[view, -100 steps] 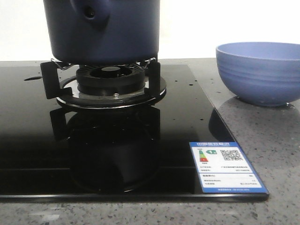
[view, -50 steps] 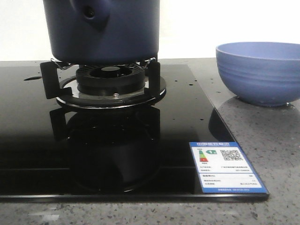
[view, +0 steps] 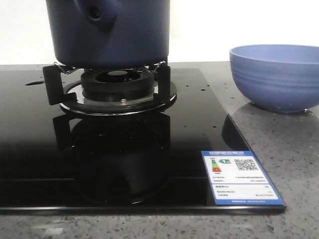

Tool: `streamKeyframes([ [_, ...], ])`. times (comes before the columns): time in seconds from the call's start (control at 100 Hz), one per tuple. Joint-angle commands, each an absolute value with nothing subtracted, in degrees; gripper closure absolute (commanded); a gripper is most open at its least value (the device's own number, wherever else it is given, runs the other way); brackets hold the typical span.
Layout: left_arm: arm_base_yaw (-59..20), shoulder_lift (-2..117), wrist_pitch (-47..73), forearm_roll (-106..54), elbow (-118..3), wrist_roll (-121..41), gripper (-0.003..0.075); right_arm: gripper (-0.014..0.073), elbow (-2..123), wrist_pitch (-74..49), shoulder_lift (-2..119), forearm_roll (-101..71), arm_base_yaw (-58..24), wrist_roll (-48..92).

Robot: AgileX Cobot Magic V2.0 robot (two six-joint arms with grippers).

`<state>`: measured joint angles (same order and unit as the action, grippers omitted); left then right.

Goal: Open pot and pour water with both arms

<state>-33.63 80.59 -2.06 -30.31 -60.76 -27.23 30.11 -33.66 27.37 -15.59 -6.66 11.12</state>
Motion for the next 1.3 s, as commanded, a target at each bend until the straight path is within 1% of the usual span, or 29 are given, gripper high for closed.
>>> streamKeyframes([
  [0.0,-33.4,78.9,-5.2,-30.2,-62.8,-27.2,0.0227,0.0156,32.2,-30.5,28.1,-16.1,-6.8,11.8],
  [0.29,-33.4,78.9,-5.2,-30.2,-62.8,-27.2,0.0231,0.0156,32.2,-31.0,28.1,-16.1,-6.8,11.8],
  [0.36,-33.4,78.9,-5.2,-30.2,-62.8,-27.2,0.0265,0.0157,32.2,-31.0,28.1,-16.1,-6.8,11.8],
  [0.42,-33.4,78.9,-5.2,-30.2,-62.8,-27.2,0.0319,0.0157,32.2,-31.1,28.1,-16.1,-6.8,11.8],
  [0.51,-33.4,78.9,-5.2,-30.2,-62.8,-27.2,0.0358,0.0157,32.2,-31.2,28.1,-16.1,-6.8,11.8],
  [0.72,-33.4,77.0,-5.2,-30.2,-62.8,-27.2,0.0358,0.0157,32.2,-31.2,28.1,-16.1,-6.8,11.8],
  [0.92,-32.8,71.4,-5.4,-28.9,-62.8,-27.2,0.0358,0.0157,33.5,-32.4,29.2,-16.1,-6.8,11.4],
  [1.079,-28.4,66.6,-3.2,-28.9,-62.8,-27.2,0.0358,0.0157,39.2,-36.8,34.1,-15.9,-6.8,9.6],
  [1.289,-17.4,61.2,4.3,-28.9,-62.8,-27.2,0.0358,0.0157,48.6,-41.7,45.5,-10.5,-6.6,3.2],
])
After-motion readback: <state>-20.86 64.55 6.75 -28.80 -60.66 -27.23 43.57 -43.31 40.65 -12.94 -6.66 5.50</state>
